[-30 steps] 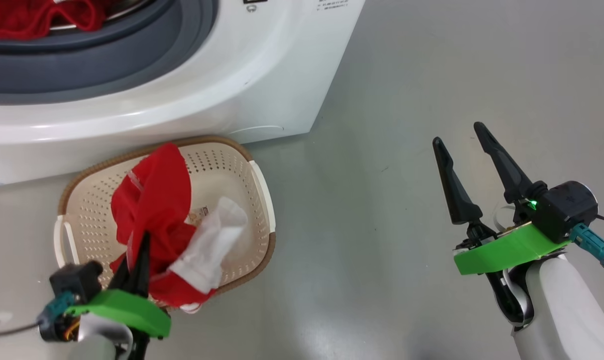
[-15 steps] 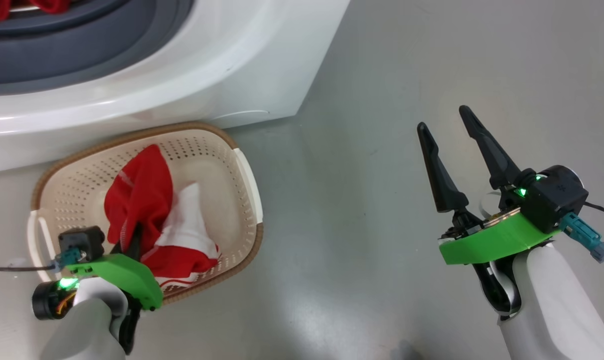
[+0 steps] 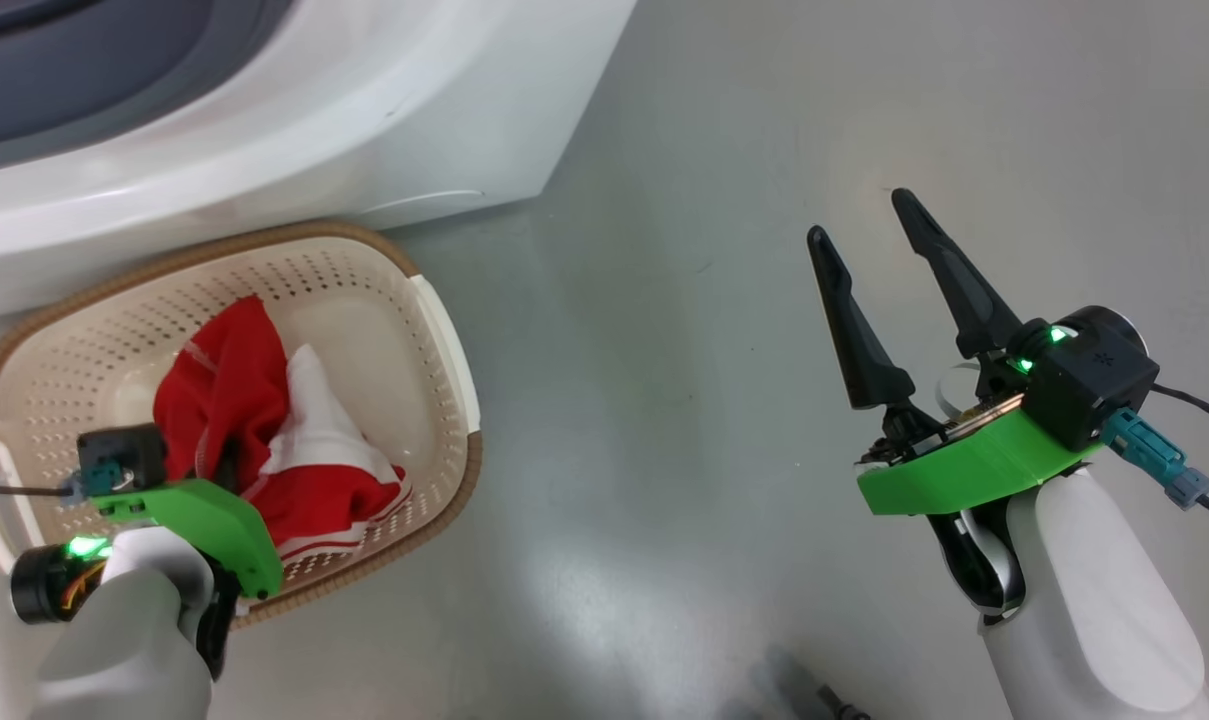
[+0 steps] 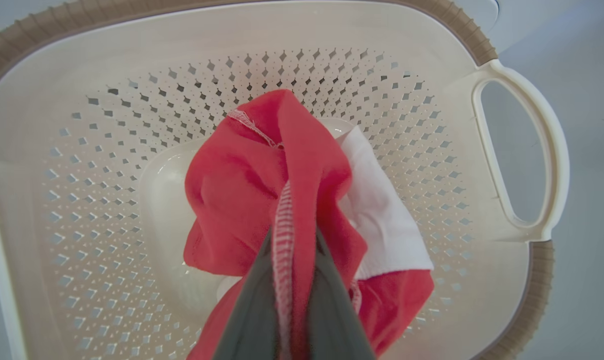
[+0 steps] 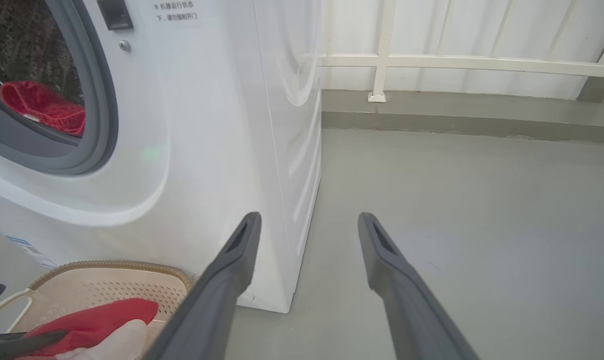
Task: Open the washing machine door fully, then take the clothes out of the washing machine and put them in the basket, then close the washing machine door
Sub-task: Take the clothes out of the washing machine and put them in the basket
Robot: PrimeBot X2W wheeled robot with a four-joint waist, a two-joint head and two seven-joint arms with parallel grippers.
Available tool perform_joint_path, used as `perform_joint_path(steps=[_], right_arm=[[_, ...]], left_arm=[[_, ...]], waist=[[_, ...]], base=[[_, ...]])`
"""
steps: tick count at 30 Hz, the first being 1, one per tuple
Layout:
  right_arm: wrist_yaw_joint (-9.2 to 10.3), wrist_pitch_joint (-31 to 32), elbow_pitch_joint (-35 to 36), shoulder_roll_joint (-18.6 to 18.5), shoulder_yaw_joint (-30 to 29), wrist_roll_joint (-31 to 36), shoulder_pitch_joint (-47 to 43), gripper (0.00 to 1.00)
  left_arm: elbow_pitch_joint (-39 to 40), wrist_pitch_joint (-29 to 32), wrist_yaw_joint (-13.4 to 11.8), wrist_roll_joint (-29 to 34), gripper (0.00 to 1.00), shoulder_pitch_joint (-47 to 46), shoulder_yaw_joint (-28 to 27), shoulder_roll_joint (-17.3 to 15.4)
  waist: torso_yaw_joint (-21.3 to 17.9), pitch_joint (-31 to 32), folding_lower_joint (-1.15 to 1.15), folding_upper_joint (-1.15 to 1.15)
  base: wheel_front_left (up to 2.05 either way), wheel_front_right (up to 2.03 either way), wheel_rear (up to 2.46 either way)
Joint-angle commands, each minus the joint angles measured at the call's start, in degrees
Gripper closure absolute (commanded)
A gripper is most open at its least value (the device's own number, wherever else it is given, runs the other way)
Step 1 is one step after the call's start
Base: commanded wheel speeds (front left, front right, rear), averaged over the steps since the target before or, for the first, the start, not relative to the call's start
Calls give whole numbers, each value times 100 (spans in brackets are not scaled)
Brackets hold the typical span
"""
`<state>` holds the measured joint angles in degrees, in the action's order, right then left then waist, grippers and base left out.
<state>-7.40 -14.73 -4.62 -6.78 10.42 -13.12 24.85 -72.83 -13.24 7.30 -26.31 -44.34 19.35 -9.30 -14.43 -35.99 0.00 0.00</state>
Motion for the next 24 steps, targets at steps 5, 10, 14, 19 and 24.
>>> perform_joint_path(steps=[5, 10, 14, 19, 24], right_arm=[[-9, -27, 121, 55, 110, 6, 2, 0], [-9, -27, 67, 49, 99, 6, -9, 0], [-9, -27, 31, 26, 67, 12, -50, 0], [-9, -27, -16, -44, 1, 20, -173, 0], [-9, -27, -61, -168, -70, 10, -332, 0]], left_arm=[[-53, -13, 18, -38, 0, -74, -52, -223], [-75, -65, 18, -102, 0, -82, -42, -207], [-16, -133, 18, -180, 0, -75, -35, -155], [352, -171, 18, -224, 0, 47, -123, -164], [1102, -174, -44, -77, 0, 452, -380, -209]], waist=[[-59, -57, 0, 0], [-26, 33, 0, 0], [45, 177, 0, 0], [195, 459, 0, 0], [352, 818, 0, 0]], base=[[0, 0, 0], [0, 0, 0], [0, 0, 0], [0, 0, 0], [0, 0, 0]])
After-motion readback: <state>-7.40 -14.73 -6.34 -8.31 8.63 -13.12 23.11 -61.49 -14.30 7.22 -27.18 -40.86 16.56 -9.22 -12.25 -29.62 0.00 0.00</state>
